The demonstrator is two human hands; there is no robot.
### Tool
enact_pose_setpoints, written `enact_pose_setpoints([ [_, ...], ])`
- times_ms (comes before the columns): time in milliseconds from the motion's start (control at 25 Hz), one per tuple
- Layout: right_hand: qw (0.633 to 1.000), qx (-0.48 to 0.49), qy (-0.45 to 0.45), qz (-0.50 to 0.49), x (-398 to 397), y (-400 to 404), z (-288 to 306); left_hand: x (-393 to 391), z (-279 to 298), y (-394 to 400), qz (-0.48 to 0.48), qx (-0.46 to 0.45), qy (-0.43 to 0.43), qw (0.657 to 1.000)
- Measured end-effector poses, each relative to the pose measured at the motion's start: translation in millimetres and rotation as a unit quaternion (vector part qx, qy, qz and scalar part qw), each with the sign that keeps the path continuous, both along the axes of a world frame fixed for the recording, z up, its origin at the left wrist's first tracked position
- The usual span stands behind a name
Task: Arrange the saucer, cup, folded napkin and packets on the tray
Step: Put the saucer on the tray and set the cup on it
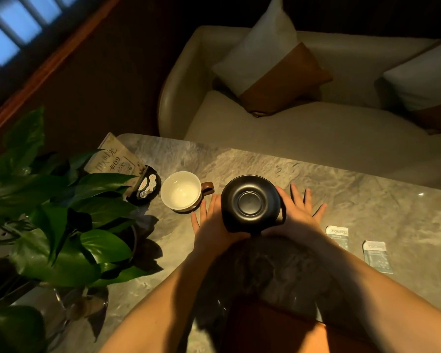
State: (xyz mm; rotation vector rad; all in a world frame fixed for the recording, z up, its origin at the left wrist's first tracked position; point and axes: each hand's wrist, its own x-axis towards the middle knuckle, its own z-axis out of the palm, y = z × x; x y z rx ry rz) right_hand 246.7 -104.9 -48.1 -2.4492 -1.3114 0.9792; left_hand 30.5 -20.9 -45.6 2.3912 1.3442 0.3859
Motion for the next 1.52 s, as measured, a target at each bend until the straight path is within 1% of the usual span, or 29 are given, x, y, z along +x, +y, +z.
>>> enact_pose_setpoints([
  [40, 1.000, 0.007, 0.003, -0.004, -0.7, -1.5, 0.2, 0.8, 1.3, -2.0, 0.003, 0.000, -0.017, 1.000],
  [160, 1.000, 0.025, 0.015, -0.007, -3.8, -8.3, 0.4, 0.0, -4.7, -5.7, 0.011, -0.062, -0.047, 0.997],
  [280, 0.998, 0.038, 0.035, -0.024, -5.8, -17.1, 2.1, -1.2, -12.7, -6.9, 0.035, -0.170, -0.004, 0.985],
  [360, 0.997, 0.045, 0.045, -0.037, -6.4, -23.9, 6.2, -2.1, -12.6, -11.2, 0.030, -0.194, 0.005, 0.980],
  [400, 0.997, 0.050, 0.046, -0.040, -7.8, -28.5, 8.3, -3.5, -10.2, -15.2, 0.023, -0.190, 0.008, 0.982],
  [560, 0.996, 0.067, 0.044, -0.046, -16.9, -51.0, 21.8, -11.2, 5.5, -33.5, -0.004, -0.124, 0.029, 0.992],
  [720, 0.995, 0.084, 0.032, -0.040, -33.0, -78.4, 40.8, -26.0, 26.0, -52.9, -0.003, -0.175, 0.006, 0.985],
  [1000, 0.995, 0.066, 0.023, -0.069, -78.2, -145.9, 66.5, -64.9, 54.1, -110.0, -0.017, -0.180, 0.008, 0.983],
  [1160, 0.993, 0.062, 0.028, -0.101, -110.8, -188.7, 73.7, -89.3, 55.2, -141.5, -0.041, -0.181, 0.015, 0.983],
  [1320, 0.990, 0.053, 0.009, -0.130, -145.2, -222.2, 76.7, -113.8, 51.9, -162.6, -0.071, -0.183, 0.036, 0.980],
  [1520, 0.983, 0.039, 0.011, -0.178, -184.6, -256.6, 68.9, -139.3, 44.5, -183.9, -0.110, -0.180, 0.054, 0.976],
])
